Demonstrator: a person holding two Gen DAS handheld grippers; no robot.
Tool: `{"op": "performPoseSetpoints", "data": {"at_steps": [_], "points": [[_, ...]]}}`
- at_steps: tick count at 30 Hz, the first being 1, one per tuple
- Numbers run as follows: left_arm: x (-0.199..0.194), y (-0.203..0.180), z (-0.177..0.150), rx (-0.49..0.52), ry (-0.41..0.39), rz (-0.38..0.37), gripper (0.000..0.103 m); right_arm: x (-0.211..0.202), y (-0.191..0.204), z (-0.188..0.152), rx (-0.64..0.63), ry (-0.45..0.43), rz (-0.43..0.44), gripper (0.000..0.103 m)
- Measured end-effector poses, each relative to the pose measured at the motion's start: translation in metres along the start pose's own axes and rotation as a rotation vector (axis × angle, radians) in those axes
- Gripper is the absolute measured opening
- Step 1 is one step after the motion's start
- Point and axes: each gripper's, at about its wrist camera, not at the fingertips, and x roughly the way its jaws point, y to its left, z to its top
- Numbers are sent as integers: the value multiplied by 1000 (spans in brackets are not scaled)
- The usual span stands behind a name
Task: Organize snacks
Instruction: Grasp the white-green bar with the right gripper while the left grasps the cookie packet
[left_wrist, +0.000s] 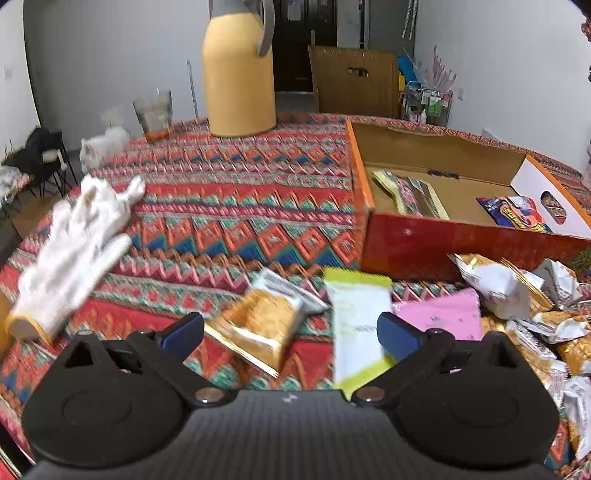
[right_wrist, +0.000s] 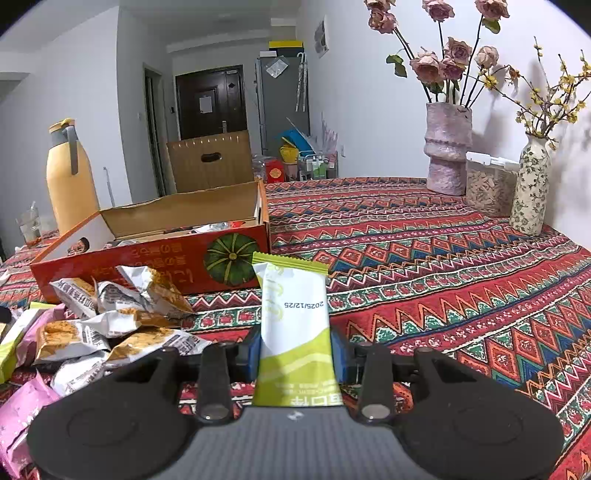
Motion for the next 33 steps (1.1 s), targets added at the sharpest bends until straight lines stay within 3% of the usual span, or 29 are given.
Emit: {"op": "performPoseSetpoints", "data": {"at_steps": [5, 8, 14, 17, 19, 21, 33], "points": [[10, 8, 10, 109, -7, 30, 102, 1, -1, 0, -2, 8, -31, 37], [26, 15, 13, 150, 27, 16, 102, 3, 0, 1, -1, 16, -63, 37], [58, 32, 8, 158, 94, -31, 102, 10, 5, 5, 5, 27, -107, 37], [60, 37, 10, 152, 92, -102, 86, 16, 10, 7, 3, 42, -108, 36], [57, 36, 10, 153, 88, -164, 57, 20, 13, 8, 4, 55, -105, 36], [52, 32, 9, 172, 81, -190, 44, 22, 15, 7, 2, 61, -104, 36], [13, 22, 17, 183, -8, -147, 43, 14, 16, 10, 11, 32, -82, 36]]}}
